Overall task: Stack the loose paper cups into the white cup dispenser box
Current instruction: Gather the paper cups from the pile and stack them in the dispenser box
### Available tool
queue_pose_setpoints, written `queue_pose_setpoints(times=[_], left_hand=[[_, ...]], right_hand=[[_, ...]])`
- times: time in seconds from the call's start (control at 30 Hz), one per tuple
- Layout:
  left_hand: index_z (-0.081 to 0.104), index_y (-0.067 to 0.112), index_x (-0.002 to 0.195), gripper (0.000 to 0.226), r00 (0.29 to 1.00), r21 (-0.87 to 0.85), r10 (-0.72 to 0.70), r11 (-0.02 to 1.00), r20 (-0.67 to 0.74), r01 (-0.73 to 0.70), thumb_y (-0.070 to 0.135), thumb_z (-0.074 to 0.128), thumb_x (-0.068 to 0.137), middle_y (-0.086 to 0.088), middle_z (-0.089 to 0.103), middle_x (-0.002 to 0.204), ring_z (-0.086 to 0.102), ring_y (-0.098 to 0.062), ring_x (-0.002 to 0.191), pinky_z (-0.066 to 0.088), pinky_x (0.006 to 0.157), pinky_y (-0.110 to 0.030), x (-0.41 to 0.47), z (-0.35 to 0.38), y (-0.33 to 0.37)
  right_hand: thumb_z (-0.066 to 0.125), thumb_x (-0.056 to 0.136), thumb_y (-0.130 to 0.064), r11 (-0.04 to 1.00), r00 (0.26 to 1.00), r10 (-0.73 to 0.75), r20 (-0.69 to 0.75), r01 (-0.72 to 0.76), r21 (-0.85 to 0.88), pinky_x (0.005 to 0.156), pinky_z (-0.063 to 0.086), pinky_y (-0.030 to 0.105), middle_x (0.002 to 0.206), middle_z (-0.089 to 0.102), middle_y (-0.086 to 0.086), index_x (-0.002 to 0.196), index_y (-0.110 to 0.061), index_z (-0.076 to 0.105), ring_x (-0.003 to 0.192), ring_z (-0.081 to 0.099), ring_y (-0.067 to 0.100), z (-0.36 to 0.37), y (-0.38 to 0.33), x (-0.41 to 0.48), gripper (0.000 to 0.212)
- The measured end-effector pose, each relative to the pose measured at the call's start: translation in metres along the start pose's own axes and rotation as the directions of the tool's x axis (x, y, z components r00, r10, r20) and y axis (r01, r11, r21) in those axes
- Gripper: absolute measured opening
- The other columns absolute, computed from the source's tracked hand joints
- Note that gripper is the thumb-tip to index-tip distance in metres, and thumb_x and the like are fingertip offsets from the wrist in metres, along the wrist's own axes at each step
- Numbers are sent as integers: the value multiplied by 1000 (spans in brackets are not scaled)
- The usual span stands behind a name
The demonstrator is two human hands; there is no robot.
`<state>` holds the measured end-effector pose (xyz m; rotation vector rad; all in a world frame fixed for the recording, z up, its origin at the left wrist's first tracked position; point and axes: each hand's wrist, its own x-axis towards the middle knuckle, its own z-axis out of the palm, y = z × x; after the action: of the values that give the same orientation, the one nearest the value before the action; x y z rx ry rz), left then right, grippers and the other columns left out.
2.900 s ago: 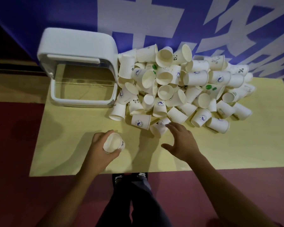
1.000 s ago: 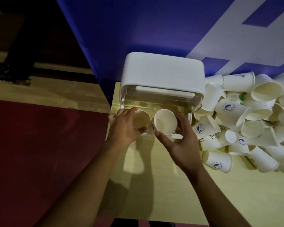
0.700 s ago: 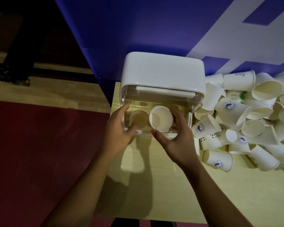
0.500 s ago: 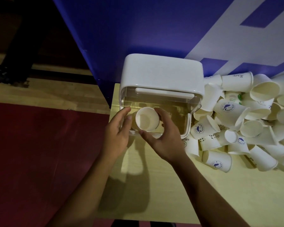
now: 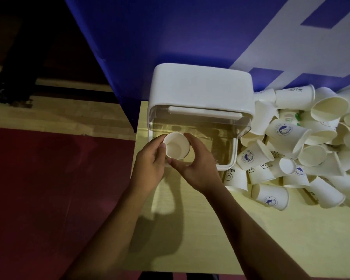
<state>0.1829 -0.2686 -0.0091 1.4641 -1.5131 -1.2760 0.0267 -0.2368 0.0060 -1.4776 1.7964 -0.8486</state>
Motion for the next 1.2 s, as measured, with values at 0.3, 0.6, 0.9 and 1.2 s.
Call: queue_pose_setpoints(times=[0.3, 0.6, 0.9, 1.2], left_hand=[[63, 16, 142, 36, 1000, 195, -6, 981, -19, 10, 15, 53, 108, 6, 70, 131, 65, -4, 115, 46, 91, -4, 7, 3, -6], [60, 12, 144, 39, 998, 308, 44, 951, -52, -26, 6, 55, 106, -4, 66, 141, 58, -7, 125, 35, 94, 5, 7, 2, -10], [61, 11, 141, 39, 985, 337, 150, 935, -81, -114, 14, 62, 103, 0, 64, 137, 50, 8, 112, 33, 88, 6, -14, 2, 18], [66, 19, 130, 37, 841, 303, 381, 809, 384, -505, 34, 60, 96, 5, 66, 132, 58, -8, 118, 43, 94, -15, -62, 108, 97]], right_hand=[[86, 77, -51, 993, 991, 117, 67, -115, -42, 105, 50, 42, 147, 56, -2, 155, -20, 42, 130, 55, 17, 13, 14, 6, 94], [85, 78, -51, 991, 987, 131, 96, -127, -47, 111, 47, 40, 152, 53, -1, 158, -21, 37, 136, 52, 18, 22, 15, 10, 98], [79, 82, -58, 984, 989, 128, 73, -118, -136, 110, 36, 26, 163, 38, -5, 163, -30, 24, 147, 38, 14, -9, 14, -16, 102], [81, 89, -30, 969, 945, 175, -277, -215, -120, 90, 51, 20, 119, 68, -10, 127, -18, 67, 107, 63, 4, -132, 56, -127, 42]])
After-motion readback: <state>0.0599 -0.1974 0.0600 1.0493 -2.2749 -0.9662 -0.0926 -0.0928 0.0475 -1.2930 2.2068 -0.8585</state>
